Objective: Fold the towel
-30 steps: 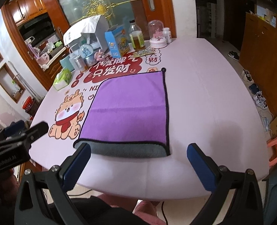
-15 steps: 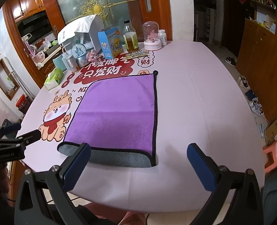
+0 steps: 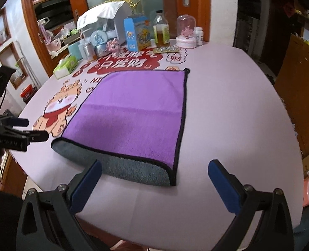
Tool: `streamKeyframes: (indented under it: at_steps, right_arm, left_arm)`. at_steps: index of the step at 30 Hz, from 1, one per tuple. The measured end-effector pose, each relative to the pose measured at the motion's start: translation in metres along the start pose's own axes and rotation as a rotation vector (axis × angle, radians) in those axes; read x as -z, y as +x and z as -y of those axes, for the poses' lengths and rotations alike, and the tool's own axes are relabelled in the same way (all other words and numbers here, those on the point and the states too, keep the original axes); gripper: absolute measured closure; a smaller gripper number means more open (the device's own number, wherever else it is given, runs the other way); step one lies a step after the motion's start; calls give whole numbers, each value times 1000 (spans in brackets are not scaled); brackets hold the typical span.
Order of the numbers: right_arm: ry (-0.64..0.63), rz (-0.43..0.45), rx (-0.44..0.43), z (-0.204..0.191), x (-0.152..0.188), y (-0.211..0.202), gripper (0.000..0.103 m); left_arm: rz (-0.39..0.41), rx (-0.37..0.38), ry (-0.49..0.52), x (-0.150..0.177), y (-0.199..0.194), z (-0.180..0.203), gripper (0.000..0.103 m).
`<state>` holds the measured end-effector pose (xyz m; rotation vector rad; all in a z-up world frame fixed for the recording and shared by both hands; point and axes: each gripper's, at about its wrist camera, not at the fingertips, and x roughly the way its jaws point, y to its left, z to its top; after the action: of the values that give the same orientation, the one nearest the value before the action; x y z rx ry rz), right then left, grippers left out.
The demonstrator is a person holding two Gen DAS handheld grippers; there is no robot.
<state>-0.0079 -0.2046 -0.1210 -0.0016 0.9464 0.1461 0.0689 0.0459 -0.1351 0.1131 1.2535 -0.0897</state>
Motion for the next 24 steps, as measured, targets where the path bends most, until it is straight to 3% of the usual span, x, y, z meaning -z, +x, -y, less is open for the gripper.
streamKeyframes:
  at_steps: [14, 24]
  right_arm:
    - [-78, -103, -3, -8, 16, 54, 16]
    - [-69, -160, -9, -6, 21, 73, 33]
  left_arm:
    - [-117, 28, 4, -14, 59, -15, 1]
    - [-154, 64, 18, -19, 80, -17, 14]
